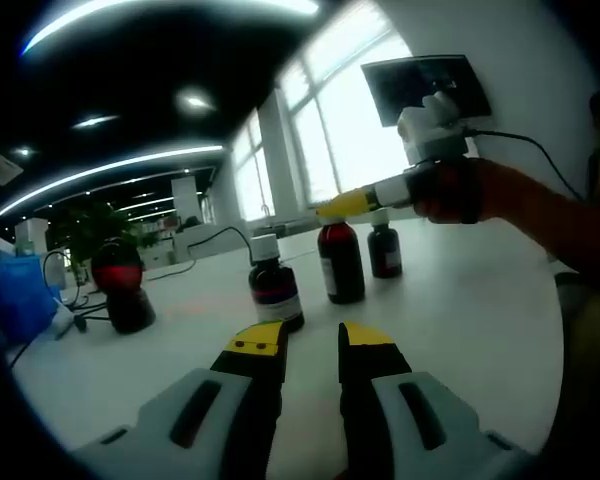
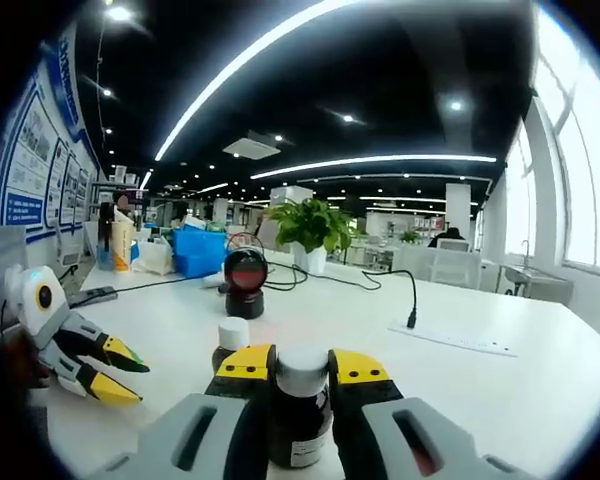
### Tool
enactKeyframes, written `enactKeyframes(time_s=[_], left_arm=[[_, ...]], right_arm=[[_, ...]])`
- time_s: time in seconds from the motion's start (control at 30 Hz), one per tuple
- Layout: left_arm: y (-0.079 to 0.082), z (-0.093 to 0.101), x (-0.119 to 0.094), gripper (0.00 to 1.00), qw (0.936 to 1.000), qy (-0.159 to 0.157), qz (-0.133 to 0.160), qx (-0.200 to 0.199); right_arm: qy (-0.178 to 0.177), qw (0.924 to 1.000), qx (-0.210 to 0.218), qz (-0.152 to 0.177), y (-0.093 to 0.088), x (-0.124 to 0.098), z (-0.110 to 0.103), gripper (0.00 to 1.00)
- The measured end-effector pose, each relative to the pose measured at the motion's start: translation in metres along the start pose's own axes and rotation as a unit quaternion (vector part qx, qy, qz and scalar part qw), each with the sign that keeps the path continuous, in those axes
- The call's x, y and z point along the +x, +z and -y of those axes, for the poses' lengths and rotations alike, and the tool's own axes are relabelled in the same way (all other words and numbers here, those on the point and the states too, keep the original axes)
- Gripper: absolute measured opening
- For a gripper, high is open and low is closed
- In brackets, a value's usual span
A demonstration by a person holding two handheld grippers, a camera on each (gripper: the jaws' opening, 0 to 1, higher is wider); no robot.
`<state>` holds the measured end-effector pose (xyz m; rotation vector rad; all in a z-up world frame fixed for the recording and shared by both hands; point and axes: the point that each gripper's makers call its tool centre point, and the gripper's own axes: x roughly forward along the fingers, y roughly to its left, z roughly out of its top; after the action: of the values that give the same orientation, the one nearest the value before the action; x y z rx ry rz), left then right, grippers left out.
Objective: Rotate the medicine bottle to make it face forward pick up the medicine bottle inspect the drug traceability code place the medicine on the table
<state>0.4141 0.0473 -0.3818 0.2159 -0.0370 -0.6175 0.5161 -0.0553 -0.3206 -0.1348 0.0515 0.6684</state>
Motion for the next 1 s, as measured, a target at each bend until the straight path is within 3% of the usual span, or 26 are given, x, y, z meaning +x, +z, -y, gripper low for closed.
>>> enactKeyframes(time_s=[0.43, 1.0], left_arm=[[0.0000, -0.0002, 0.0003, 0.13, 1.0000, 0.000, 0.000, 0.000], [-0.0006, -0.0006, 0.0008, 0.13, 1.0000, -0.002, 0.001, -0.001]], right_arm=[[-0.028, 0.9995, 0.016, 0.004, -0.0001, -0.0012, -0.0002, 0.17], [-0.090, 0.9957, 0.020, 0.001, -0.0006, -0.0019, -0.0015, 0.17]])
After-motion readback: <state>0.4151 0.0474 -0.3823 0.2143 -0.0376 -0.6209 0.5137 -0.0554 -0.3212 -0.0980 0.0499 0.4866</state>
